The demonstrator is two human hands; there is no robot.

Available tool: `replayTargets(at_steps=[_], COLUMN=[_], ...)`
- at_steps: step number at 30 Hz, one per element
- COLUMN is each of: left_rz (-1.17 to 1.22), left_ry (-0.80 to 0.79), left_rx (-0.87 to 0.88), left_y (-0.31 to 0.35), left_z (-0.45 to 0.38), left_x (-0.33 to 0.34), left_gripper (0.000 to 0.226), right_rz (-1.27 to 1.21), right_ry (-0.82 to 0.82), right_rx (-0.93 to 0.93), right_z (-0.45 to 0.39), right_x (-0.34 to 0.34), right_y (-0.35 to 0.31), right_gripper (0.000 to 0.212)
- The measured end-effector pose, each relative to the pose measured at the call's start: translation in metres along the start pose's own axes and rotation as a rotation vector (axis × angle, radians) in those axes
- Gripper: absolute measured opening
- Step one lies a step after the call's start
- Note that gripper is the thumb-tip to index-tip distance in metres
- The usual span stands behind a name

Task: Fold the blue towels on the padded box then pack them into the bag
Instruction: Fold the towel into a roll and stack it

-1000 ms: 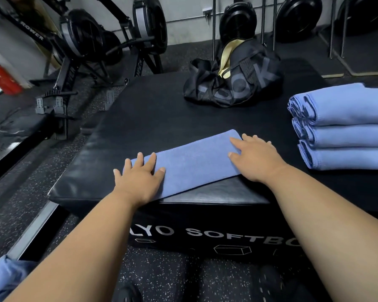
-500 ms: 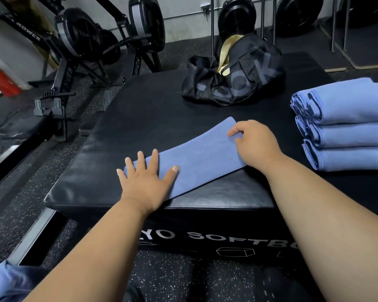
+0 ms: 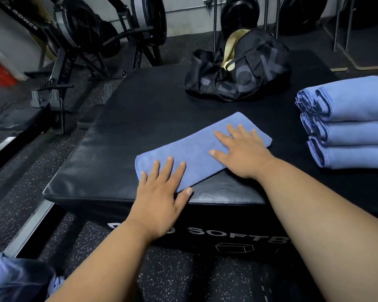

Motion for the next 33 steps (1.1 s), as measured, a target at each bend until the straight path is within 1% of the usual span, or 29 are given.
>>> replayTargets(at_steps=[3, 6, 8, 10, 12, 13, 15, 17, 19, 22, 24, 26, 28, 31, 33], left_rz=[0.019, 0.043, 0.127, 0.166, 0.152, 0.151, 0.153, 0.142, 0.129, 0.103, 0.105, 0.135, 0.173, 0.206, 0.226], left_ry=[-0.049, -0.058, -0.041, -0.018, 0.03, 0.067, 0.123, 0.138, 0.14, 0.219, 0.256, 0.268, 0.283, 0.305, 0.298], left_rx=[-0.001, 0.04, 0.062, 0.075, 0.075, 0.067, 0.063, 0.08, 0.101, 0.158, 0.233, 0.335, 0.391, 0.38, 0.346], left_y=[-0.008, -0.014, -0.022, -0.032, -0.039, -0.041, -0.042, -0.042, -0.044, -0.039, -0.021, 0.006, 0.032, 0.057, 0.065], left_z=[0.005, 0.01, 0.018, 0.027, 0.034, 0.036, 0.038, 0.039, 0.04, 0.042, 0.043, 0.043, 0.04, 0.035, 0.03], left_x=[-0.003, -0.012, -0.018, -0.022, -0.023, -0.024, -0.025, -0.028, -0.031, -0.041, -0.047, -0.049, -0.047, -0.043, -0.039], left_gripper=[0.084, 0.084, 0.08, 0.083, 0.082, 0.078, 0.069, 0.063, 0.055, 0.027, 0.023, 0.021, 0.014, 0.006, 0.006], right_rz=[-0.003, 0.001, 0.015, 0.023, 0.018, -0.015, -0.186, -0.377, -0.478, -0.564, -0.611, -0.59, -0.514, -0.357, -0.322], right_ry=[-0.012, 0.085, 0.211, 0.295, 0.307, 0.286, 0.229, 0.237, 0.319, 0.432, 0.5, 0.546, 0.524, 0.494, 0.436], right_rx=[0.009, 0.057, 0.165, 0.309, 0.405, 0.42, 0.411, 0.349, 0.264, 0.138, 0.087, 0.086, 0.106, 0.097, 0.039], right_z=[-0.002, -0.003, -0.002, 0.003, 0.006, 0.006, 0.003, -0.002, -0.008, -0.016, -0.02, -0.022, -0.022, -0.011, -0.002], right_x=[-0.003, -0.006, -0.013, -0.025, -0.033, -0.035, -0.036, -0.036, -0.037, -0.036, -0.036, -0.037, -0.037, -0.038, -0.035], right_y=[0.01, 0.016, 0.025, 0.037, 0.046, 0.049, 0.054, 0.054, 0.052, 0.046, 0.044, 0.041, 0.037, 0.026, 0.019], right_gripper=[0.077, 0.072, 0.065, 0.061, 0.059, 0.057, 0.053, 0.046, 0.045, 0.045, 0.046, 0.05, 0.052, 0.045, 0.048])
Point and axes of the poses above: each hand's wrist, its own z-axis away from the middle knuckle, its own x-axis out of the palm, y = z × x, the point moved 5 cm from there along -z, towards the middle knuckle, and after that the axes turned 12 degrees about x, right-handed, at the moved point
